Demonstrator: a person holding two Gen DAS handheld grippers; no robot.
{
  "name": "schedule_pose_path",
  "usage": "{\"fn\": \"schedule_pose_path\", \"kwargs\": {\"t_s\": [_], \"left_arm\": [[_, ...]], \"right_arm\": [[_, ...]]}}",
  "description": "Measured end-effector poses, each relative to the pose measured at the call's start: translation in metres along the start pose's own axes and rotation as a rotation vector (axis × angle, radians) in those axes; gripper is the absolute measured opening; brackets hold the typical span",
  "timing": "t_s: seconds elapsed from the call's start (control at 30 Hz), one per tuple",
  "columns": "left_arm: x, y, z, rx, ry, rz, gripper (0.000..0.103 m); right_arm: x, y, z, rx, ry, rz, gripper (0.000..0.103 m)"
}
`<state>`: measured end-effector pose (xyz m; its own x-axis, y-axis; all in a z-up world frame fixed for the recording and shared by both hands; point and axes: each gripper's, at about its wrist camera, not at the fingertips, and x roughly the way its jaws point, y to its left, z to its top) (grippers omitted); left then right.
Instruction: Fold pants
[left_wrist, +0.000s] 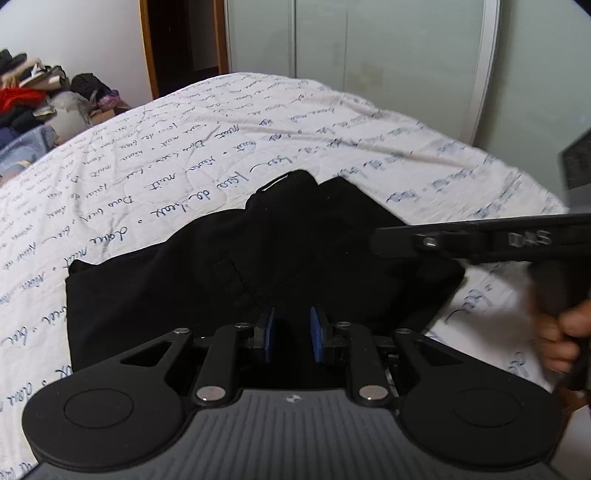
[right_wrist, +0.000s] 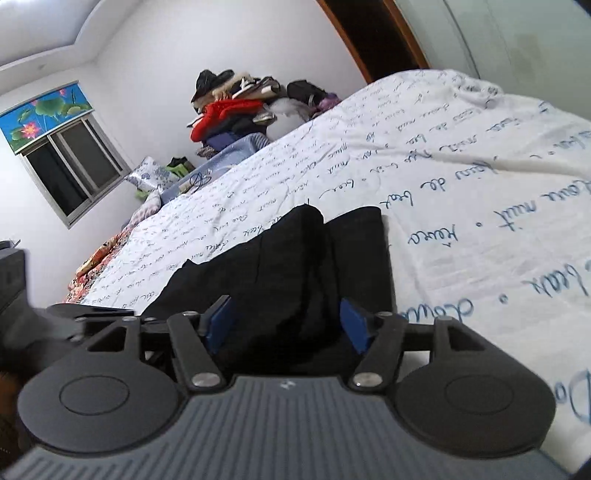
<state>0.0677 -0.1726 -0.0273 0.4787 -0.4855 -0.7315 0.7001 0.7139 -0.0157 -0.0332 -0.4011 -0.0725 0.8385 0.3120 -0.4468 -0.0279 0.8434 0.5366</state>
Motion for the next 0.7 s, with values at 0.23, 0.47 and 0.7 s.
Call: {"fn": "schedule_pose_path", "kwargs": {"t_s": [0.23,0.47,0.7], "left_arm": [[0.001,0.037,0.000,-0.173,0.002,-0.009,0.020],[0.004,0.041,-0.003,-0.181,0.000,-0.014,0.020],[0.003,0.042,-0.003,-0.192,-0.007,-0.013,0.020]], "right_arm": [[0.039,-0.010,0.026,-0.034,0.097,0.047,0.081],[0.057,-0.007,0.034,-0.062,0.175,0.099,0.045],[0.068,-0.017,0.041,-0.023,0.195,0.090,0.040]]}}
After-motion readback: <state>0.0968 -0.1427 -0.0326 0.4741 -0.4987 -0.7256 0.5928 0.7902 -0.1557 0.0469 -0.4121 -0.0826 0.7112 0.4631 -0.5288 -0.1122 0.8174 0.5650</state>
